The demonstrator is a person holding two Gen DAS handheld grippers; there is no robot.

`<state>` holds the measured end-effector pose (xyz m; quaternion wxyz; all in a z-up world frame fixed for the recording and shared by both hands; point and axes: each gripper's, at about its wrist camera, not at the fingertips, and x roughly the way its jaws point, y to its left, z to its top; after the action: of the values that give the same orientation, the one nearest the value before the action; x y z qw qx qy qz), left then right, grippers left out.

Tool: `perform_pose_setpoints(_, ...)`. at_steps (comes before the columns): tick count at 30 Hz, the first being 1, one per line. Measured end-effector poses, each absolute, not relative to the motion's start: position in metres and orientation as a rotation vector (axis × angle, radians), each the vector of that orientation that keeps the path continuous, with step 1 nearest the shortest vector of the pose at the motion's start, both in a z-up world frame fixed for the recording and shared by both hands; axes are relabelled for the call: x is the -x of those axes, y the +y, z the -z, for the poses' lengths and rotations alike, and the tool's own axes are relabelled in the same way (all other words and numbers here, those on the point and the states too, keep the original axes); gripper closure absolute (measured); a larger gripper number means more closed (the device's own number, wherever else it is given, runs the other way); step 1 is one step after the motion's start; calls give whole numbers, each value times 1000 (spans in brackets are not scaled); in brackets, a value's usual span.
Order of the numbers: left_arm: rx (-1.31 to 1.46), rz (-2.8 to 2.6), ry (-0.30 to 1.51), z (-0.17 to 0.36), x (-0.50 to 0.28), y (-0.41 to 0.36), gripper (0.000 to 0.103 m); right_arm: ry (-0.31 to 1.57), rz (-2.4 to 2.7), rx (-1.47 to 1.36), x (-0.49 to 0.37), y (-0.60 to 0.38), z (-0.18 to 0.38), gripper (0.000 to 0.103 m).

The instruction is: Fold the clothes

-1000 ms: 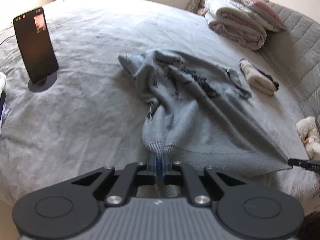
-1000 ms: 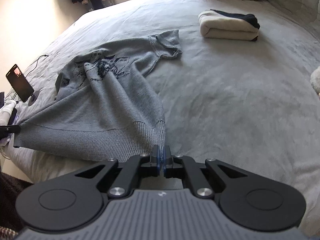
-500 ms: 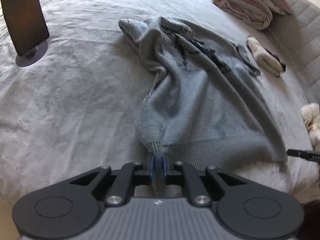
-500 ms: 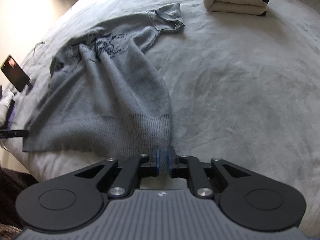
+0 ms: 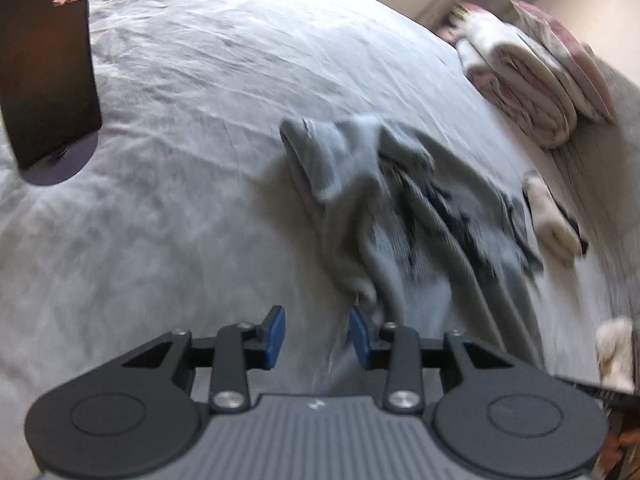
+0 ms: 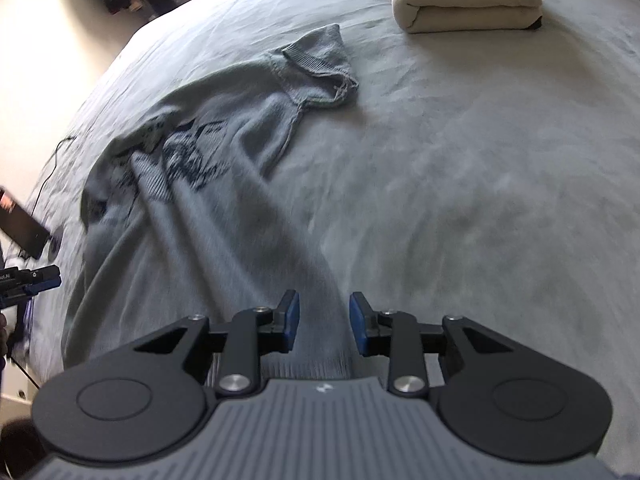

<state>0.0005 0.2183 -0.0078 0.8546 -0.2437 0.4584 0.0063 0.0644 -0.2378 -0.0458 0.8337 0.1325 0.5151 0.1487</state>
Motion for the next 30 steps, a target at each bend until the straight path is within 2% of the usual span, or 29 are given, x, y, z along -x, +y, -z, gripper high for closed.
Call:
perform_pose_setpoints(7, 590, -65, 928, 18, -57, 239, 65, 1058, -288, -273, -120, -223, 49, 71)
perform_pose_setpoints(15, 745, -69, 876, 35, -101, 264, 65, 986, -257, -392, -179, -211, 59, 71)
perform_pose_setpoints(19, 790, -53, 901, 50, -114, 262, 68, 942, -234, -431, -197, -206, 64, 72)
perform_pose_setpoints(20, 796, -51, 902, 52, -116, 260, 73, 931, -226, -429, -200, -204, 65, 74)
perform_pose_setpoints(22, 784, -54, 876, 50, -118, 255, 85, 910, -211, -422, -206, -200, 65, 97)
perform_pose_setpoints(25, 736, -64, 828, 41, -120, 248, 92, 869, -186, -379, -209, -197, 59, 97)
perform_pose_setpoints(30, 595, -101, 711, 11, -125, 239, 94, 775, -129, -296, -207, -205, 37, 98)
